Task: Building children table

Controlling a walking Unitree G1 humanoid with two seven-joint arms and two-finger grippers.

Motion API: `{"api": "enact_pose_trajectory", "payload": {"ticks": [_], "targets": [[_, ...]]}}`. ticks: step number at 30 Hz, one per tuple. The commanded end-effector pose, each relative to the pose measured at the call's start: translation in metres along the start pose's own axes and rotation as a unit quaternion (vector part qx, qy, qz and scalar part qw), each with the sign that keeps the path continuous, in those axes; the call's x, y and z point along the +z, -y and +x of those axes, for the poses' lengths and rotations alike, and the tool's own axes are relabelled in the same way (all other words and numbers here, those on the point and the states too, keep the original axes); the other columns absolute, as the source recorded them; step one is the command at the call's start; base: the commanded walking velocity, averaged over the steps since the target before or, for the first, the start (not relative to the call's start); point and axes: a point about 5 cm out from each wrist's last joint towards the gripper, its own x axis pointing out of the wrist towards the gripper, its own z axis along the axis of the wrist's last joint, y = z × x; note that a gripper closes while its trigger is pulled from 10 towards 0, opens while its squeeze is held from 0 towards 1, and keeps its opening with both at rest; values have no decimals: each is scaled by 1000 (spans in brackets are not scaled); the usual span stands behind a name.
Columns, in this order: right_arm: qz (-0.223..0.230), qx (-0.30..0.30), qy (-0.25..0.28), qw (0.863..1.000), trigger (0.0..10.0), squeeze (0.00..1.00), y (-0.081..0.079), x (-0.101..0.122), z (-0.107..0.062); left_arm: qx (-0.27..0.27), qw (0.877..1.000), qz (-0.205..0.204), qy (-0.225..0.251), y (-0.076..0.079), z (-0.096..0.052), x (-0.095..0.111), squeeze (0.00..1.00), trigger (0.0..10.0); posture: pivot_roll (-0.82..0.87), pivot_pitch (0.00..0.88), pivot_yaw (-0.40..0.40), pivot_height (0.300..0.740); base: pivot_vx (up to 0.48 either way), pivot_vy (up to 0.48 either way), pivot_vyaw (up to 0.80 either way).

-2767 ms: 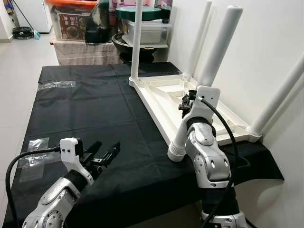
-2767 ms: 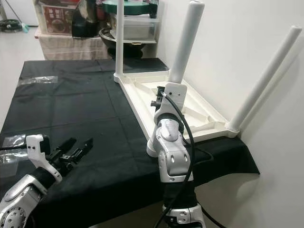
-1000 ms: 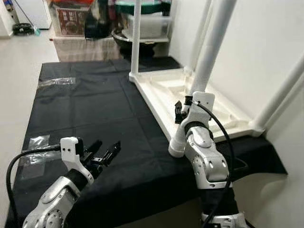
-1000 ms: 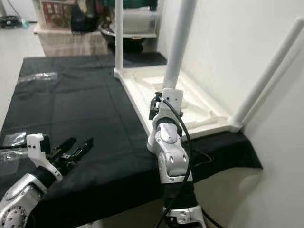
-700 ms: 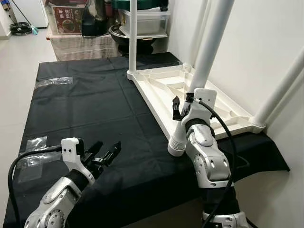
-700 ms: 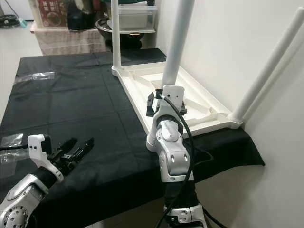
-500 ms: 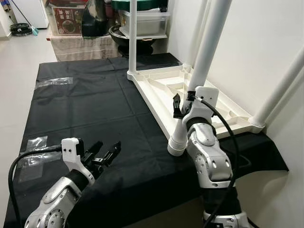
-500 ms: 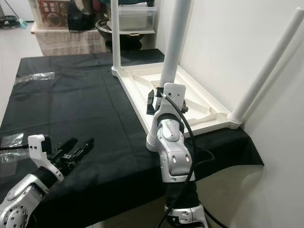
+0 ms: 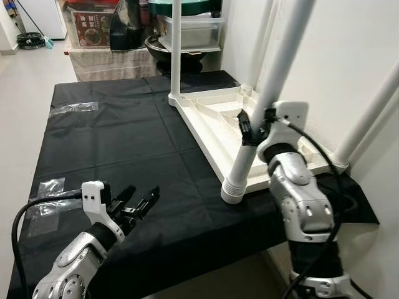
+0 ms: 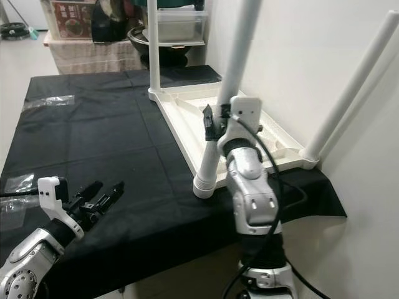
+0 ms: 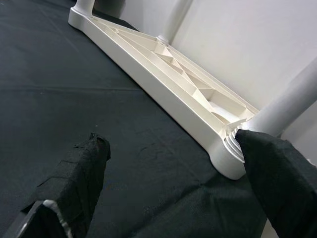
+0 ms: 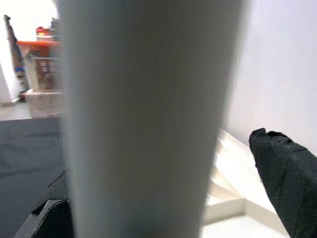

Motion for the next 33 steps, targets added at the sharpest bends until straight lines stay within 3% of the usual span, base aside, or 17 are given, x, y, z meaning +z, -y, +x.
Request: {"api": "enact_pose_trajectory", "payload": {"ticks": [1, 5, 6, 9, 10, 11, 14, 15, 22, 33], "targets": [[2, 16, -1, 1000, 10000, 1000, 1, 3, 2, -4, 1000, 6, -7, 0, 1, -1, 0, 10000, -6, 0, -78, 740, 0, 0, 0], [-4, 22, -4, 1000, 10000, 1000, 5, 4, 3, -4, 1000, 6, -7, 0, 1, -1, 0, 10000, -6, 0, -78, 740, 0, 0, 0], [-10, 29, -10, 999, 10000, 773, 9, 3, 5, -4, 1000, 6, -8, 0, 1, -1, 0, 10000, -5, 0, -77, 740, 0, 0, 0], [-10, 29, -10, 999, 10000, 773, 9, 3, 5, -4, 1000, 6, -8, 0, 1, -1, 0, 10000, -5, 0, -77, 740, 0, 0, 0], [-11, 34, -16, 999, 10000, 220, 11, 3, 6, -4, 1000, 6, -9, -1, 1, -1, 0, 10000, -5, 0, -77, 740, 0, 0, 0], [6, 53, -21, 998, 10000, 86, 11, 4, 8, -5, 1000, 6, -10, -1, 1, -1, 0, 10000, -6, 0, -75, 740, 0, 0, 0], [6, 53, -21, 998, 10000, 86, 11, 4, 8, -5, 1000, 6, -10, -1, 1, -1, 0, 10000, -6, 0, -75, 740, 0, 0, 0], [17, 69, -21, 997, 10000, 0, 11, 5, 9, -5, 1000, 6, -10, -1, 2, -1, 0, 10000, -7, 0, -75, 740, 0, 0, 0], [76, 119, -8, 990, 10000, 0, 14, 13, 14, -5, 1000, 7, -11, -1, 1, -2, 0, 10000, -7, 0, -78, 740, 0, 0, 0], [82, 154, 5, 985, 10000, 0, 17, 16, 16, -4, 1000, 7, -12, -1, 1, -3, 0, 10000, -6, 0, -81, 740, 0, 0, 0]]}}
